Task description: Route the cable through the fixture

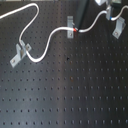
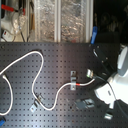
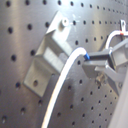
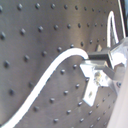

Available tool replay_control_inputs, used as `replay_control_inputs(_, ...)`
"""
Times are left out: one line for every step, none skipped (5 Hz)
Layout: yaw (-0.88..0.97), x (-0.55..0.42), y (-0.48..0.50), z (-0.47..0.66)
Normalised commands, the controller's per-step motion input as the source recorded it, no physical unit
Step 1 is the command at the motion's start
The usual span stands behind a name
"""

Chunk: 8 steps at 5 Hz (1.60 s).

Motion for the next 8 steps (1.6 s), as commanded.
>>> replay_control_inputs(0.12, 0.239, 0.140, -0.58)
replay_control_inputs(0.00, 0.393, 0.191, -0.85)
replay_control_inputs(0.00, 0.420, 0.098, -0.88)
replay_control_inputs(0.06, 0.278, 0.142, -0.58)
replay_control_inputs(0.17, 0.133, 0.067, -0.10)
replay_control_inputs(0.13, 0.080, 0.037, 0.00)
replay_control_inputs(0.24, 0.575, -0.091, -0.08)
replay_control_inputs(0.55, 0.373, -0.034, 0.01)
